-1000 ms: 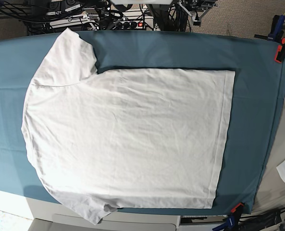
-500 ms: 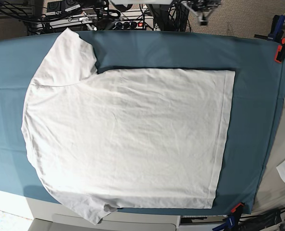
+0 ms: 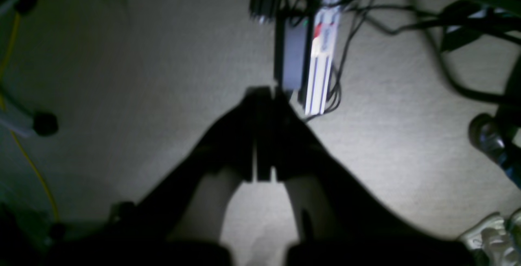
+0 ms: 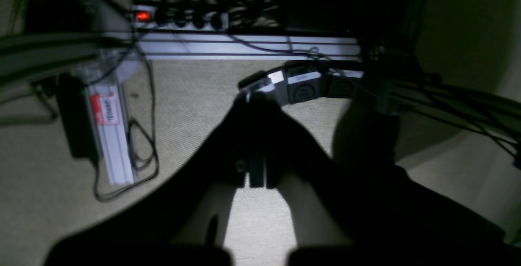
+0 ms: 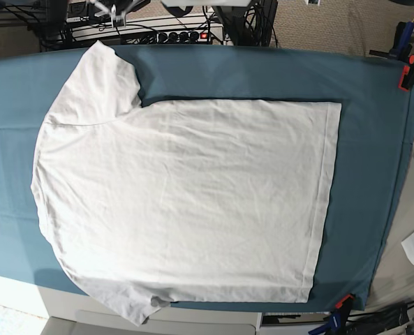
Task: Fold the T-shirt properly
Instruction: 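Move the right gripper toward the shirt's shoulder seam near the collar, then grasp the shoulder edge of the white T-shirt with the right gripper, then grasp the opposite shoulder corner of the shirt with the left gripper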
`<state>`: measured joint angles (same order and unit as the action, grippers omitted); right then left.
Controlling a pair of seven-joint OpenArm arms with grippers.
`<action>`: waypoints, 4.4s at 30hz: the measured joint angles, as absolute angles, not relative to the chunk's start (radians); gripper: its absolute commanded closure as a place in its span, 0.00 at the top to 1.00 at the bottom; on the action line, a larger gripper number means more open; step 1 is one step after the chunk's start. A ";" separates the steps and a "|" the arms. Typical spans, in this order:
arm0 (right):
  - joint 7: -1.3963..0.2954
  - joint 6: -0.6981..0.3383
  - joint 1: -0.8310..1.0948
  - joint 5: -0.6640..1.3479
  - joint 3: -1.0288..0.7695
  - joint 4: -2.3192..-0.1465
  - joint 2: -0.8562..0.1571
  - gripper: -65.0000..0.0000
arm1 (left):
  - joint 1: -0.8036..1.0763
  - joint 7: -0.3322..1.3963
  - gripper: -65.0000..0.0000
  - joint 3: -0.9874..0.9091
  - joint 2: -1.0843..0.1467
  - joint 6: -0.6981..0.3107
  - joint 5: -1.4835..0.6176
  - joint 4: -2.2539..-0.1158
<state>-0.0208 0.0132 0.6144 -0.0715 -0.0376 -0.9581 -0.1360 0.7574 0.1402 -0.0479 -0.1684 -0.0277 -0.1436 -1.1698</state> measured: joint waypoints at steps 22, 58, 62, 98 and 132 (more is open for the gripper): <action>-0.312 -0.065 1.082 0.636 -0.458 -2.300 -0.134 0.00 | 1.208 0.456 0.00 -0.054 -0.332 -0.284 -0.257 -2.338; -0.609 -0.434 0.757 1.266 -0.661 -1.752 -0.002 0.34 | 1.025 0.576 0.00 -0.055 -0.388 -0.285 -0.169 -2.340; -0.588 -0.435 0.756 1.216 -0.661 -1.752 0.018 0.34 | 1.027 0.576 0.00 -0.054 -0.392 -0.286 -0.169 -2.340; -0.559 -0.419 0.634 1.140 -0.524 -1.610 0.022 0.16 | 0.988 0.588 0.27 -0.054 -0.399 -0.286 -0.169 -2.340; -0.567 -0.420 0.633 1.089 -0.516 -1.609 0.020 0.00 | 0.564 0.779 0.54 -0.623 -0.410 -0.282 -0.929 -1.821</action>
